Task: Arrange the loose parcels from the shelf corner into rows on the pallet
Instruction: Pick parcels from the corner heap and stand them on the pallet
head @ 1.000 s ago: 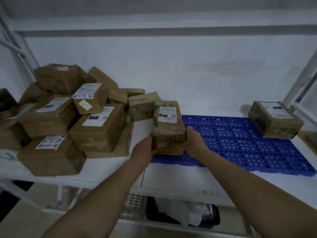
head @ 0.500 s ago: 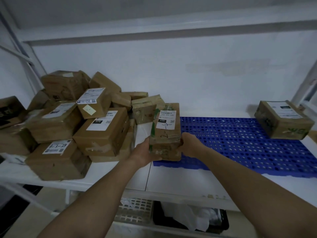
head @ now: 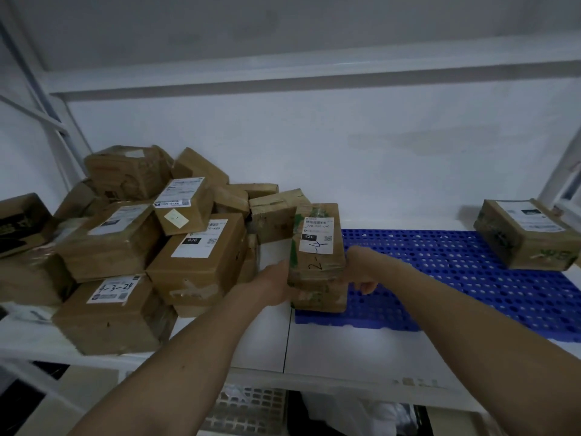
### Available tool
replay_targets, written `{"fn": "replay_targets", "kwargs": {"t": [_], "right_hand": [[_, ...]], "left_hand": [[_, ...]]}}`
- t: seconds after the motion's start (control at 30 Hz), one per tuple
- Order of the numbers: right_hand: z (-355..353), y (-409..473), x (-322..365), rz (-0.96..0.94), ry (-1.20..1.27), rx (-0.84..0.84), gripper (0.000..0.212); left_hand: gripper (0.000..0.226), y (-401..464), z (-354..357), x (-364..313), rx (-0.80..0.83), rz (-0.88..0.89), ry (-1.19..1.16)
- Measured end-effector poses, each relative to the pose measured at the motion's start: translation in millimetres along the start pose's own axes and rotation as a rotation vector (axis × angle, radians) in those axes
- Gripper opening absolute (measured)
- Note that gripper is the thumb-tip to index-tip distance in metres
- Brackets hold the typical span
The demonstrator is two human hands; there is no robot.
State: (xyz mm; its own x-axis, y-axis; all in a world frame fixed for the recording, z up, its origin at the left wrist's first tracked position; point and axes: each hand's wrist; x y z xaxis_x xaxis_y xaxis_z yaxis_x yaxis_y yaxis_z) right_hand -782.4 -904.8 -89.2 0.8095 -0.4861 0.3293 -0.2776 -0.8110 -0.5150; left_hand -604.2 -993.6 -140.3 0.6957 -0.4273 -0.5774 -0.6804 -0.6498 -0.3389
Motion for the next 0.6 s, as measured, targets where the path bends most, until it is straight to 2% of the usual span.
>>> {"fn": "replay_targets", "kwargs": {"t": [0.1, 0.17, 0.3, 0.37, 0.43, 0.5, 0.6], "right_hand": [[-28, -5, 16, -0.027, -0.122, -0.003, 0.046], [-40, -6, 32, -0.068, -0.171, -0.063, 0.054], [-48, -2, 77, -0.213, -0.134, -0.186, 0.032], [-43, -1, 102, -0.259, -0.140, -0.219, 0.022], [-35, 2, 126, -0.311, -0.202, -0.242, 0.019], [-27, 5, 151, -0.370, -0.229, -0.270, 0.022], [-18, 7, 188, -0.427, -0.201, -0.277, 0.015]], "left_hand": [[0.062, -9, -30, -8, -0.040, 0.001, 0.105], [0.062, -19, -52, -15, -0.089, 0.033, 0.162], [0.060, -41, -92, -14, -0.211, 0.062, 0.251], [0.044, -53, -110, -8, -0.285, 0.075, 0.274], [0.025, -65, -126, 3, -0.367, 0.079, 0.271], [0.024, -78, -141, 18, -0.443, 0.062, 0.224], [0.025, -98, -163, 45, -0.569, -0.015, 0.250]]}}
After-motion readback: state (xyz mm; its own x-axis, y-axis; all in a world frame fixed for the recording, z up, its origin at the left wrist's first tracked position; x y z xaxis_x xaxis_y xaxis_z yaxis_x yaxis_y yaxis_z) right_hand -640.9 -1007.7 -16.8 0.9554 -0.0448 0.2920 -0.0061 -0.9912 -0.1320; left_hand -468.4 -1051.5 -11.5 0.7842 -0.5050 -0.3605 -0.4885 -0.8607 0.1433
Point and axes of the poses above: each hand's wrist, its own y-axis towards the middle knuckle, its own z-axis out of the palm, x = y × z, and after that the axes turned 4 degrees about x, right-handed
